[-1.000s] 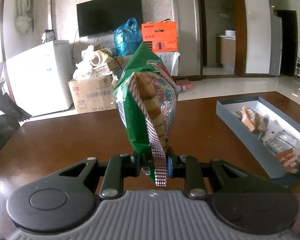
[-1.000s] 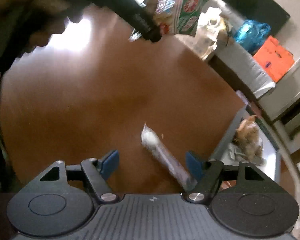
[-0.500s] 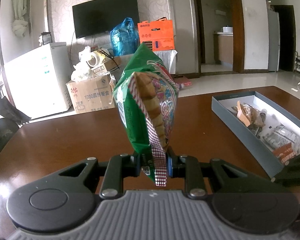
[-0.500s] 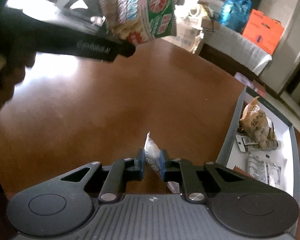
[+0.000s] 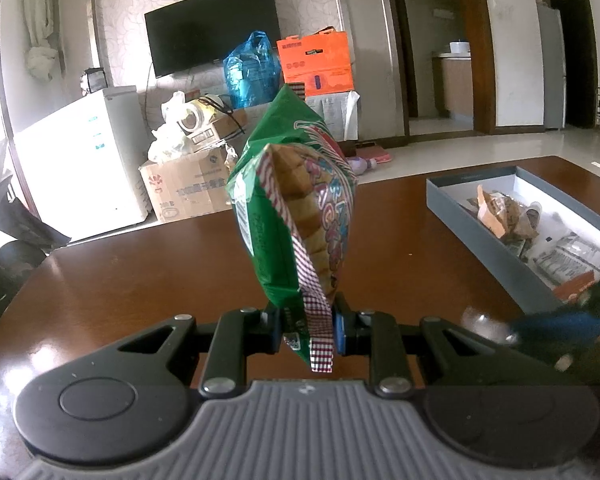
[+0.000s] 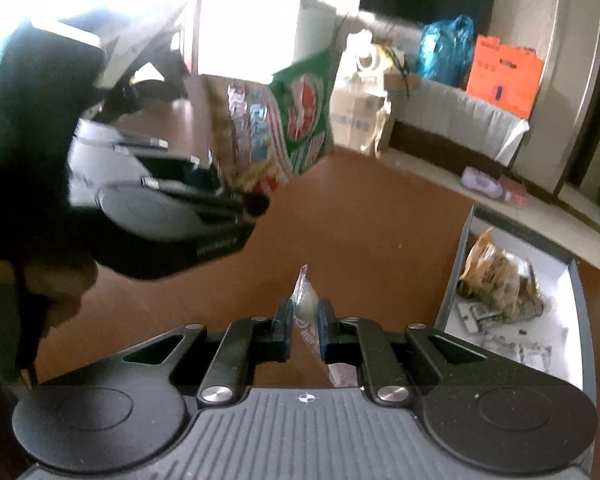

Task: Organize snacks
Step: 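Lift the green bag and clear packet and carry both over the white box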

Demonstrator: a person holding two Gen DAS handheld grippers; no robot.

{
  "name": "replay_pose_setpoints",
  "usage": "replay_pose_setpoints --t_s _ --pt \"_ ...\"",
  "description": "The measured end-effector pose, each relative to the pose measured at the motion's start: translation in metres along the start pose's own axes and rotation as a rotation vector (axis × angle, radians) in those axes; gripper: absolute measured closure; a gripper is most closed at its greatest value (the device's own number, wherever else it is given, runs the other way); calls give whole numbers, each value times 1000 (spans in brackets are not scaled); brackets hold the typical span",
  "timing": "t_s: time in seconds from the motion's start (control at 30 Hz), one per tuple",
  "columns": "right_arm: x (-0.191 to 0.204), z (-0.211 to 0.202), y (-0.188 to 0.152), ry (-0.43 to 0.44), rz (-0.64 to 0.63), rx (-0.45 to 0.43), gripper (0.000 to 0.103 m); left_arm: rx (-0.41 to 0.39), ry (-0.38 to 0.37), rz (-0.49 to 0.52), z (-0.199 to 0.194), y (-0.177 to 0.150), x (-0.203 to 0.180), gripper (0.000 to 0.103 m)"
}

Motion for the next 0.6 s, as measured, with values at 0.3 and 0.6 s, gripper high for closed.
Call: replay_pose_setpoints --t_s 0.3,0.6 --pt "-9 -25 22 4 13 -79 89 -14 8 14 3 0 -12 82" --pt "-3 -36 31 8 21 -104 89 -10 3 23 4 -3 -23 82"
Point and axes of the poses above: each gripper's, at about its wrist camera, not at the fingertips, and z roughly the way its jaws point, x to its left, y to its top, the point moved 10 cm from there along z, roughly the way its jaws point, and after that the axes turned 11 degrees about -x, right-handed, at the moved point
